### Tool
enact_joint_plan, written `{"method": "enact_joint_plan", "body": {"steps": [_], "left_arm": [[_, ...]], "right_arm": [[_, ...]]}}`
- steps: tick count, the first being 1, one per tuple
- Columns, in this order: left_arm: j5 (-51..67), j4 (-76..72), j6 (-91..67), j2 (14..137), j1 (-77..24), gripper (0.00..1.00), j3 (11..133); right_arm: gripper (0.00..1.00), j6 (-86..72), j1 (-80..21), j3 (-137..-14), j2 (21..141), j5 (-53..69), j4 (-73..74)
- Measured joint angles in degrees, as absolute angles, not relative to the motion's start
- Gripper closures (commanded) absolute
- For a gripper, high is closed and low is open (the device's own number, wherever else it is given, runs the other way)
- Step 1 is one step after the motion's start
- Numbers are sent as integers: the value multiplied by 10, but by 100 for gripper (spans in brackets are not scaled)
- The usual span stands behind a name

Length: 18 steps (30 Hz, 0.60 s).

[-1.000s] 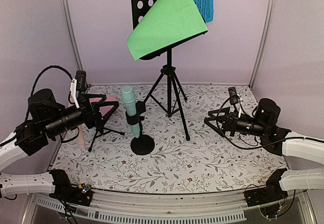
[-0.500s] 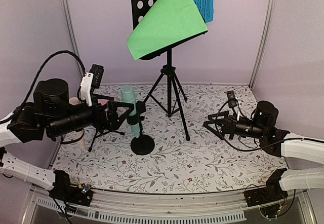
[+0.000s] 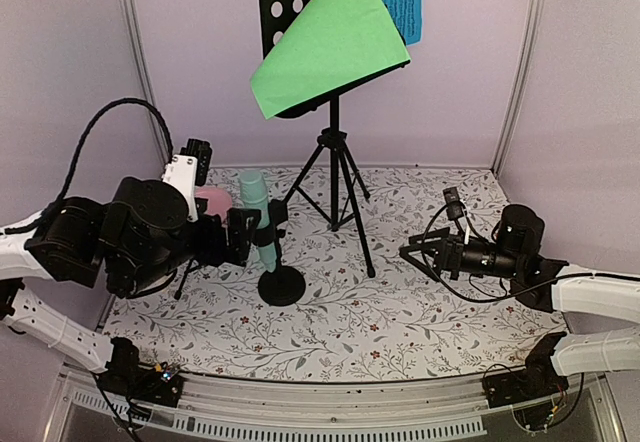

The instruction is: Pack up the instrument practice props

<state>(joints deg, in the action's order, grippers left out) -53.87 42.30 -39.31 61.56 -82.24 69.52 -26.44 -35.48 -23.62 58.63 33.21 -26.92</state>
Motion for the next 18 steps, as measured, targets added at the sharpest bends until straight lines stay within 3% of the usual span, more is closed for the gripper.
{"method": "enact_joint_plan", "body": {"steps": [10,18], "left_arm": [[-564,441,-417,664,-795,2,702],[-531,304,-369,680,-731,23,644]], "right_arm": [[1,-277,-358,-228,607,331,-289],[1,-286,-371,-228,635,331,-298]]}}
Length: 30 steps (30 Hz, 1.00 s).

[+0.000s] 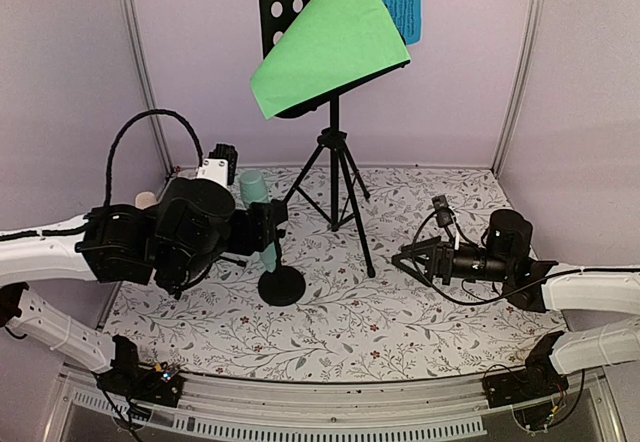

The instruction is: Pack up the instrument practice props

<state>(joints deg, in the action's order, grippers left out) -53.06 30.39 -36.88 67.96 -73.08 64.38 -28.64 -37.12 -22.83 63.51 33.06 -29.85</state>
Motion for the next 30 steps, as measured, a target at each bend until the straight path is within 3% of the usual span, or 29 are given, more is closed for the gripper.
{"method": "enact_joint_plan", "body": {"steps": [20,25,30], "left_arm": [[-517,188,-319,709,-707,51,629],[-516,179,-306,709,-706,61,626],[-503,161,-278,709,-705,64,620]], "right_arm": [[1,-291,-379,-231,664,330,-300],[1,-287,-380,-271,675,330,-266],[1,-286,-380,-333,695,328,-211]]}}
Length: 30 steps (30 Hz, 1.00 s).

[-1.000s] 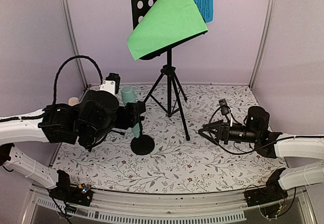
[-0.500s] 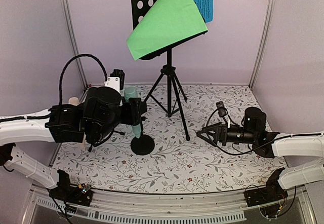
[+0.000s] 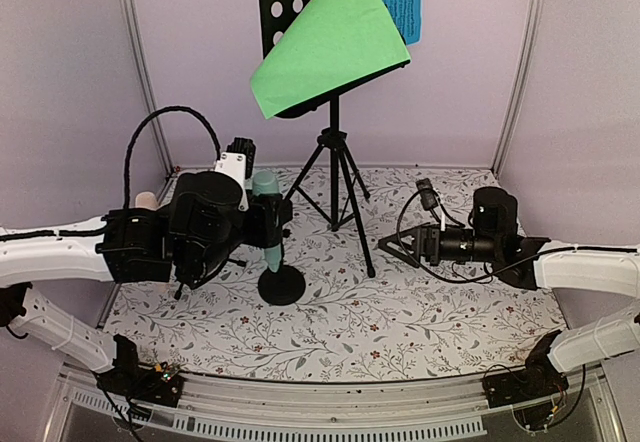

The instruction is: Pack up the instrument practice props

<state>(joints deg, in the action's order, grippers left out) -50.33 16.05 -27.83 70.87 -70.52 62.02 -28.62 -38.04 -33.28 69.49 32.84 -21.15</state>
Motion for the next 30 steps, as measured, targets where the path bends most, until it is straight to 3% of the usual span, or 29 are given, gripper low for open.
{"method": "enact_joint_plan", "body": {"steps": [12,24,30], "left_arm": [[-391,126,-167,669,-702,67,595],[-210,67,-62,631,-699,69,575],[-157,35,-44,627,-682,77,553]], "right_arm": [[1,-214,-383,-453,691,306,-94],[1,-112,-383,-408,683,359,-122],[1,-102,-383,-368,660,392,-158]]}}
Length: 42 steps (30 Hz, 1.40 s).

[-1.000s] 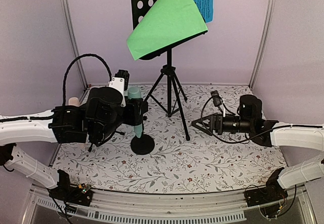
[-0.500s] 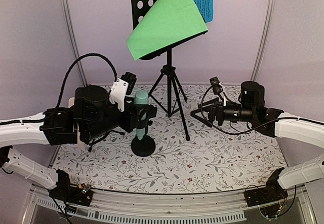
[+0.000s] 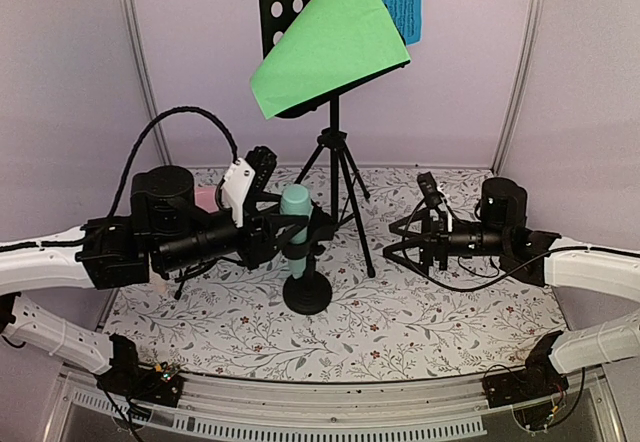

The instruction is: Pack up the instrument practice props

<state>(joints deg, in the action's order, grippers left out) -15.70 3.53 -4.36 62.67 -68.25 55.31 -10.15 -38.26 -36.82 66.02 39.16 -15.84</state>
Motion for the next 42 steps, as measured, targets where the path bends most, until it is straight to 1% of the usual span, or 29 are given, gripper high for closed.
{"method": "enact_joint_plan", "body": {"steps": [1,2,9,15,24,27,33,35,39,42], "left_arm": [[-145,32,-42,631,-677,80,553],[-136,30,-41,634,-672,81,553],[-10,-8,-31,649,-626,82,534],[103,-43,-28,641,-624,83,505],[233,-74,-17,628,-624,83,484],[262,-81,-15,634,-624,83,484],[279,-93,-15,649,-624,83,484],[279,-94,-15,653,-624,83,484],[277,-96,-16,657,-624,83,484],[277,-96,-17,657,-624,82,484]], "right_arm": [[1,-100,-383,-361,654,397,-168],[1,-100,-384,-355,648,401,-178],[1,-88,-390,-315,622,406,-245],[1,-64,-409,-266,620,403,-314],[1,10,-468,-262,655,385,-350],[1,27,-480,-261,656,384,-353],[0,56,-505,-257,656,383,-360],[6,63,-511,-257,654,383,-360],[23,75,-522,-257,650,384,-360],[32,79,-524,-257,650,388,-360]]}}
